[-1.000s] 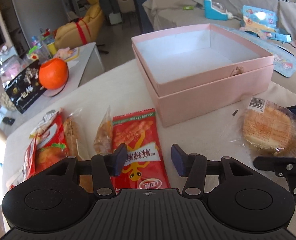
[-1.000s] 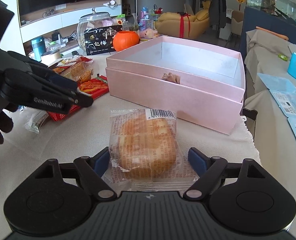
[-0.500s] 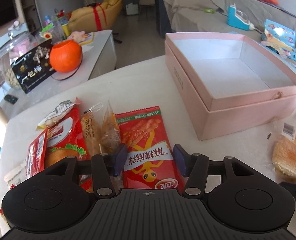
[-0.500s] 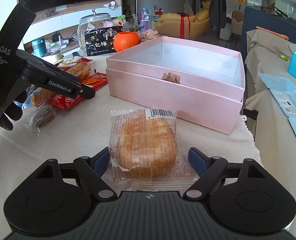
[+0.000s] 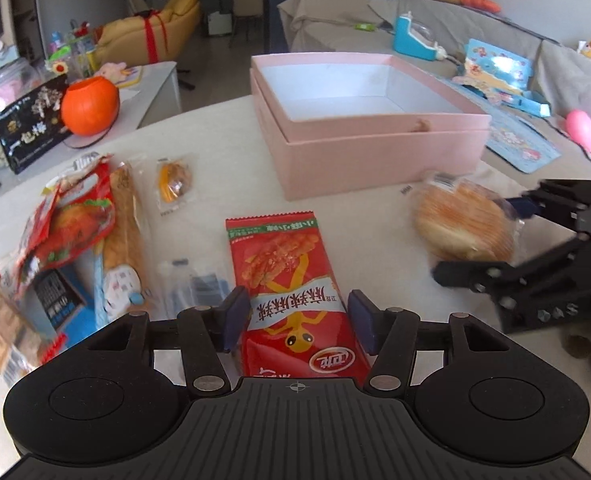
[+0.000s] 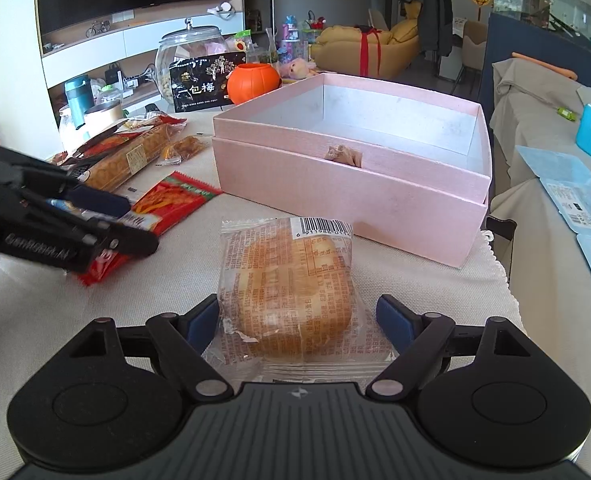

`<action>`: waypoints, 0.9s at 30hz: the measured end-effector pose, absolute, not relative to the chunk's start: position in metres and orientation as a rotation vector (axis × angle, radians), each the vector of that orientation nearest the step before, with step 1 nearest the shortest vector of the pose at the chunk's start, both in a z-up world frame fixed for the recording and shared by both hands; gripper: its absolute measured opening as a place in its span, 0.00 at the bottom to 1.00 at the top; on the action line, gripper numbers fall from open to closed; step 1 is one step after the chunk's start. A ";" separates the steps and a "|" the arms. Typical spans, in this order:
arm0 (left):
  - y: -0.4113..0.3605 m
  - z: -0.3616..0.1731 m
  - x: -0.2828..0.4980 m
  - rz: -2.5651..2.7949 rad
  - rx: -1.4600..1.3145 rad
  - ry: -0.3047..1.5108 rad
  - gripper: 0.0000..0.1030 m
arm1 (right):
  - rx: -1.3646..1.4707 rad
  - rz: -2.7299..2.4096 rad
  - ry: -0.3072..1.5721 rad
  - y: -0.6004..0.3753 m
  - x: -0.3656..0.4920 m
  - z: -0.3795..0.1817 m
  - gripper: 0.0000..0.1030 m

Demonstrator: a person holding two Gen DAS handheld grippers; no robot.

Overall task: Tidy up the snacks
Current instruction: 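Carry the red packet with the left tool while the right tool carries the bread cake toward the pink box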

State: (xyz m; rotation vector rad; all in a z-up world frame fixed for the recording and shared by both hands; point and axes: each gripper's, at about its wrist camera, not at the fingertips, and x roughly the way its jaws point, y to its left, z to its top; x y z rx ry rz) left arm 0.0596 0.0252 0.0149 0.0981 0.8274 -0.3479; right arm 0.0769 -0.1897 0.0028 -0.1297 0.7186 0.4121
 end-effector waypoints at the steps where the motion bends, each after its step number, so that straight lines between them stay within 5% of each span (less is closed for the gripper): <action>1: 0.027 0.016 0.052 -0.366 0.075 0.836 0.59 | -0.132 0.412 0.719 -0.189 0.077 0.003 0.81; 19: 0.008 0.014 0.048 -0.360 0.154 0.864 0.65 | -0.162 0.438 0.810 -0.188 0.086 0.010 0.82; 23: 0.010 0.014 0.045 -0.351 0.145 0.849 0.59 | -0.165 0.413 0.823 -0.182 0.094 0.014 0.81; 25: 0.010 0.015 0.039 -0.361 0.154 0.846 0.56 | -0.173 0.416 0.829 -0.179 0.096 0.016 0.63; 27: 0.010 0.017 0.033 -0.367 0.158 0.846 0.54 | -0.193 0.430 0.851 -0.176 0.093 0.020 0.59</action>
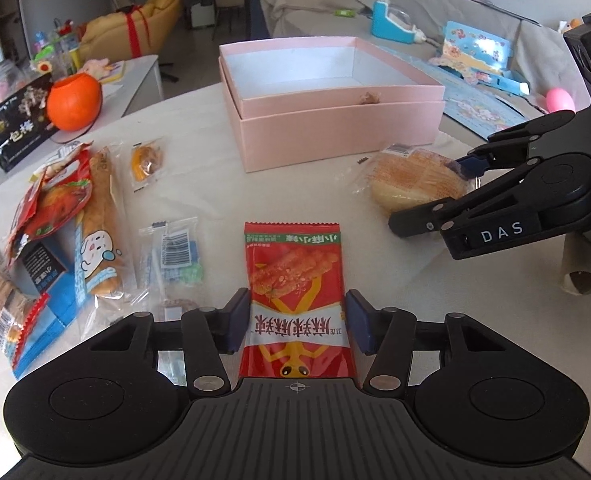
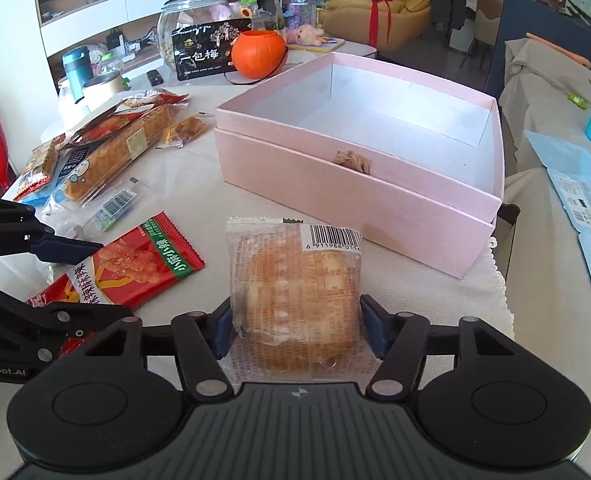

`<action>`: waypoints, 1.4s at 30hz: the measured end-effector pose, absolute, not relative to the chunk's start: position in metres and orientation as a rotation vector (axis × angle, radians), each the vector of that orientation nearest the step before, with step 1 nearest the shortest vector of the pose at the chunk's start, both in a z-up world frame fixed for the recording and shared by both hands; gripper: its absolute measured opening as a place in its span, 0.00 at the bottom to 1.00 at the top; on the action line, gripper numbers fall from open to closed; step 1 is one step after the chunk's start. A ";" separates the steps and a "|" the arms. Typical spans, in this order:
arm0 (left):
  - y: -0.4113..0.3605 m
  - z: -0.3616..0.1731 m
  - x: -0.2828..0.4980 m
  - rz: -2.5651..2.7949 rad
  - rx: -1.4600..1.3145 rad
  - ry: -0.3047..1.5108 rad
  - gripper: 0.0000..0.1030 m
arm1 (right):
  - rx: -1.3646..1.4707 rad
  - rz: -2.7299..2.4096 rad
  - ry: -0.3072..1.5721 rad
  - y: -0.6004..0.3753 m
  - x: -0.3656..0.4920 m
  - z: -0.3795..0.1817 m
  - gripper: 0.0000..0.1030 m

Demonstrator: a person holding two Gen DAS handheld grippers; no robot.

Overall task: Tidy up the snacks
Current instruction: 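Carry the red packet with the left tool while the right tool carries the bread cake toward the pink box, then lower both held snacks into the pink box and open both tools, then grasp the small orange-filled pastry packet with the left tool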

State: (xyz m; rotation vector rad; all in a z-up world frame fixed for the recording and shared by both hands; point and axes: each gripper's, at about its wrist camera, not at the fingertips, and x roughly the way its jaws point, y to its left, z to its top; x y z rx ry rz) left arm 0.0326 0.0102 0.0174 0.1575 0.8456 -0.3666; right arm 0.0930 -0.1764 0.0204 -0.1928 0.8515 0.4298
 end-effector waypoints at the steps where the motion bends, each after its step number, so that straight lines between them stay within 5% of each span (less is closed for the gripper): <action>1: 0.010 0.019 0.029 -0.369 0.161 0.839 0.53 | -0.197 0.439 0.864 -0.178 0.090 0.023 0.57; 10: 0.013 0.107 0.043 -0.441 0.072 0.613 0.52 | -0.119 0.421 0.702 -0.219 0.071 0.104 0.55; 14: 0.008 0.148 0.115 -0.508 -0.066 0.511 0.61 | -0.042 0.372 0.549 -0.227 0.106 0.163 0.55; 18: -0.009 0.106 0.211 -0.470 -0.142 0.664 0.56 | 0.039 0.343 0.530 -0.226 0.169 0.181 0.77; 20: -0.007 0.092 0.216 -0.430 -0.162 0.647 0.53 | 0.048 0.320 0.574 -0.227 0.196 0.177 0.77; 31: 0.065 0.079 0.092 -0.271 -0.155 0.597 0.53 | -0.049 0.265 0.658 -0.222 0.190 0.129 0.76; 38: 0.116 0.044 0.014 -0.115 -0.225 0.675 0.53 | -0.066 0.477 0.721 -0.136 0.172 0.112 0.74; 42: 0.129 0.034 -0.005 -0.123 -0.252 0.682 0.53 | -0.060 0.564 0.785 -0.064 0.183 0.101 0.65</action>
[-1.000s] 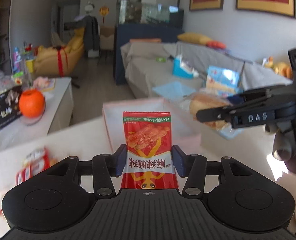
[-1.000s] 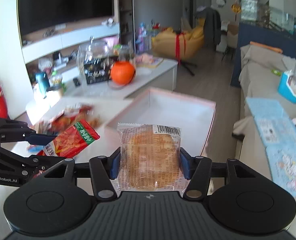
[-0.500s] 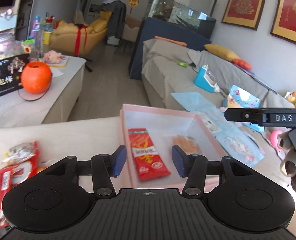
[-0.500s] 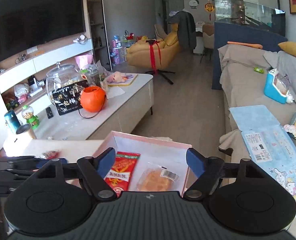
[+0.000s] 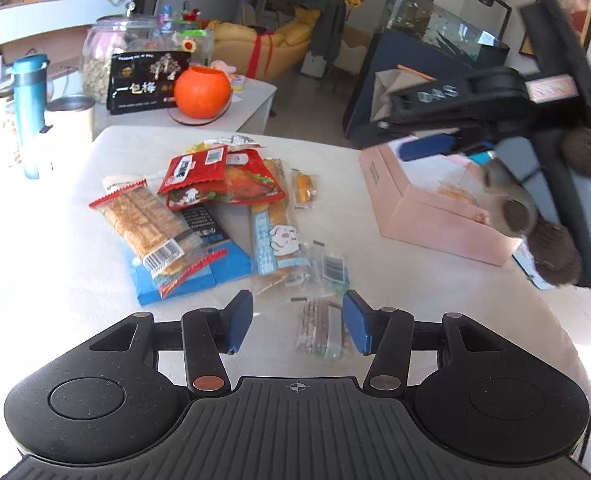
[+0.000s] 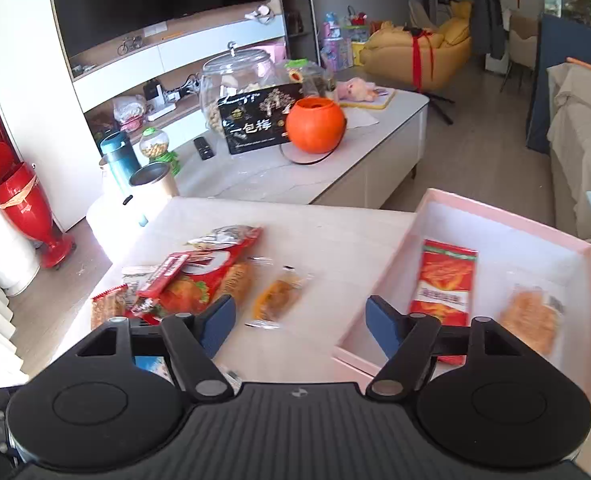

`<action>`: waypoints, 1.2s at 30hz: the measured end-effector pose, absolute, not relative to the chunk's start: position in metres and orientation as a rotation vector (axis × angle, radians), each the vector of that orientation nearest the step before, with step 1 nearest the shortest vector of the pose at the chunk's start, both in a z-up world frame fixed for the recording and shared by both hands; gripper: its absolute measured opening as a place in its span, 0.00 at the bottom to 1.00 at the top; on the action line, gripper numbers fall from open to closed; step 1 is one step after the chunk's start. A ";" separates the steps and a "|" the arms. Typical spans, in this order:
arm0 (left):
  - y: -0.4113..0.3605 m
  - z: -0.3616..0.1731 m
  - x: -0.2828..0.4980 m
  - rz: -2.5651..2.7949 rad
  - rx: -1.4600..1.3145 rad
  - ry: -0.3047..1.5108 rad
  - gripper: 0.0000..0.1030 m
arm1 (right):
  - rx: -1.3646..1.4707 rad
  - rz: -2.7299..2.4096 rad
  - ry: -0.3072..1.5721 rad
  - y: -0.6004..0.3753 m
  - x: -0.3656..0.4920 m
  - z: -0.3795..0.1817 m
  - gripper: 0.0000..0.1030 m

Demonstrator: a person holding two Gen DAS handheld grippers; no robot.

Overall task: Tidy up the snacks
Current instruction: 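Grasp the small orange-filled pastry packet with the left tool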

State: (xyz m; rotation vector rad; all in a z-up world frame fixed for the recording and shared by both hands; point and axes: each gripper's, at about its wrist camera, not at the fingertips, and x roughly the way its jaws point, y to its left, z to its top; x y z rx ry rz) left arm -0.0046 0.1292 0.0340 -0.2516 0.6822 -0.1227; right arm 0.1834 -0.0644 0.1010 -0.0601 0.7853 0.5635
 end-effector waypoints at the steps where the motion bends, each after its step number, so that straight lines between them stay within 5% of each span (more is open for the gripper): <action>1: 0.132 0.031 -0.006 -0.126 -0.260 0.690 0.53 | -0.055 0.563 0.807 -0.049 0.190 0.096 0.60; 11: 0.156 0.024 -0.036 -0.130 -0.346 0.669 0.51 | -0.157 0.389 0.883 0.041 0.249 0.039 0.26; 14: 0.155 0.026 -0.036 -0.153 -0.359 0.659 0.51 | -0.152 0.473 0.946 0.042 0.240 0.041 0.07; 24: 0.146 0.029 -0.031 -0.130 -0.336 0.662 0.51 | -0.181 0.692 1.054 0.000 0.168 0.035 0.09; 33: 0.135 0.049 -0.019 -0.137 -0.294 0.615 0.51 | -0.331 0.654 0.948 -0.071 0.111 0.035 0.11; 36: 0.136 0.055 -0.012 -0.077 -0.303 0.600 0.51 | -0.229 0.666 0.956 -0.088 0.107 0.043 0.28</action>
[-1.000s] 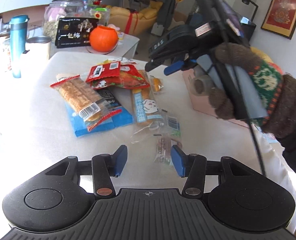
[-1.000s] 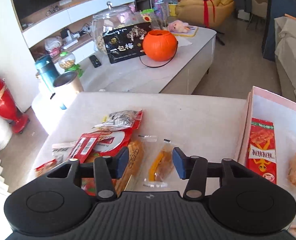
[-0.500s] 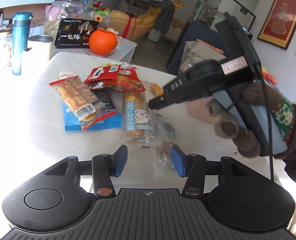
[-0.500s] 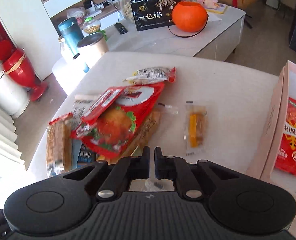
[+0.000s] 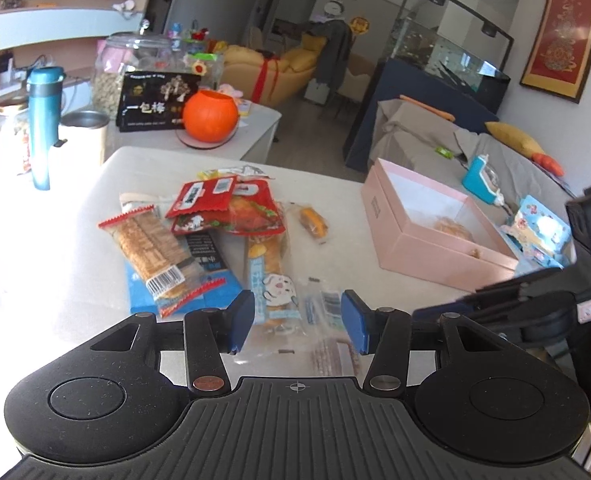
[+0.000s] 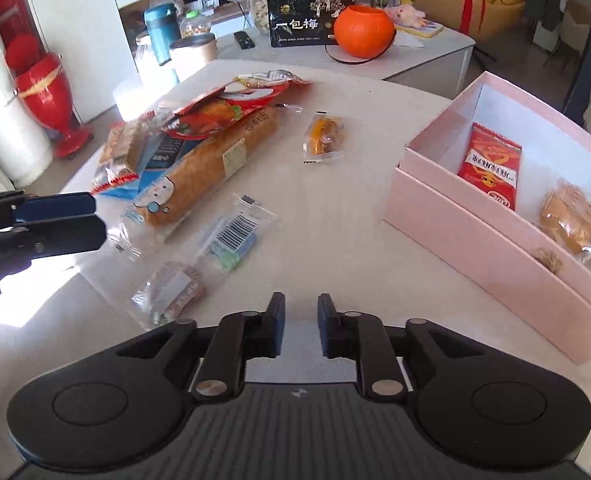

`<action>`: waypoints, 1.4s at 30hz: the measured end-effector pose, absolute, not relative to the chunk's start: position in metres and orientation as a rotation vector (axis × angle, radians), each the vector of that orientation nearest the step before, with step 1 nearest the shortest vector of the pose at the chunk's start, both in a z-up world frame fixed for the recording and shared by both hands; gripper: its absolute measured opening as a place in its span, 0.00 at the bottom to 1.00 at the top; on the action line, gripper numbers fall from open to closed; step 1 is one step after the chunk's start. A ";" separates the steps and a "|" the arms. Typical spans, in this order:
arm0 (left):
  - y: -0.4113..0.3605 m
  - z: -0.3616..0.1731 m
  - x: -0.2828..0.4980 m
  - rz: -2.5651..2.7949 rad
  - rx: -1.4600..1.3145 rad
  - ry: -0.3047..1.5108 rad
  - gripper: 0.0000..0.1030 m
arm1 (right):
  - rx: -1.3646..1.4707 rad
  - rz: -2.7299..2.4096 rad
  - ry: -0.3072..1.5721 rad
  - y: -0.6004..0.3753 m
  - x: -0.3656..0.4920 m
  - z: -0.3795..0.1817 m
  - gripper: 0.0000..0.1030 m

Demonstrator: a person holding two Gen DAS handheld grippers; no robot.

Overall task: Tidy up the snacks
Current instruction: 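Grasp the small orange-filled pastry packet with the left tool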

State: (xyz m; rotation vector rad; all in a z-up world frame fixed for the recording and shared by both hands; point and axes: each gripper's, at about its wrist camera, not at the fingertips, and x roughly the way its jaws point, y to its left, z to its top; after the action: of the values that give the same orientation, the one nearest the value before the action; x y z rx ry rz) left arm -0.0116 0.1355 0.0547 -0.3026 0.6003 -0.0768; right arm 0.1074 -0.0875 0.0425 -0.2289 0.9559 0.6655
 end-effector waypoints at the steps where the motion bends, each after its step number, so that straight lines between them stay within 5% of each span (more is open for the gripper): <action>1: 0.139 0.057 -0.008 -0.054 -0.312 0.595 0.51 | -0.191 0.680 0.953 -0.089 0.104 0.044 0.40; 3: 0.144 0.062 -0.004 -0.017 -0.323 0.582 0.51 | -0.149 0.717 0.932 -0.079 0.096 0.046 0.47; 9: 0.151 0.072 -0.005 0.030 -0.285 0.584 0.51 | -0.196 0.786 0.875 -0.020 0.080 0.031 0.47; 15: 0.144 0.067 -0.001 -0.016 -0.268 0.620 0.51 | -0.330 0.736 0.799 -0.035 0.072 0.032 0.30; 21: 0.104 0.063 0.046 -0.160 -0.228 0.642 0.51 | -0.370 0.592 0.748 -0.110 0.068 0.026 0.31; 23: 0.093 0.059 0.076 -0.160 -0.224 0.663 0.51 | -0.316 0.541 0.737 -0.135 0.072 0.020 0.42; 25: 0.087 0.052 0.105 -0.147 -0.229 0.693 0.51 | -0.230 0.497 0.730 -0.154 0.078 0.012 0.64; 33: 0.071 0.028 0.185 0.013 -0.119 0.745 0.45 | -0.138 0.478 0.693 -0.166 0.078 0.004 0.68; 35: 0.067 0.022 0.197 0.041 -0.069 0.759 0.36 | -0.129 0.484 0.693 -0.166 0.079 0.004 0.69; 42: 0.055 0.020 0.161 -0.067 -0.030 0.792 0.26 | -0.076 0.498 0.693 -0.171 0.078 0.004 0.69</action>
State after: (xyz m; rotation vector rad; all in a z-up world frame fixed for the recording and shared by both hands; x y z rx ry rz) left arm 0.1608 0.0550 0.0203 -0.0305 0.7923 -0.0666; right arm 0.0781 -0.1711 0.0045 -0.0765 0.6927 0.4982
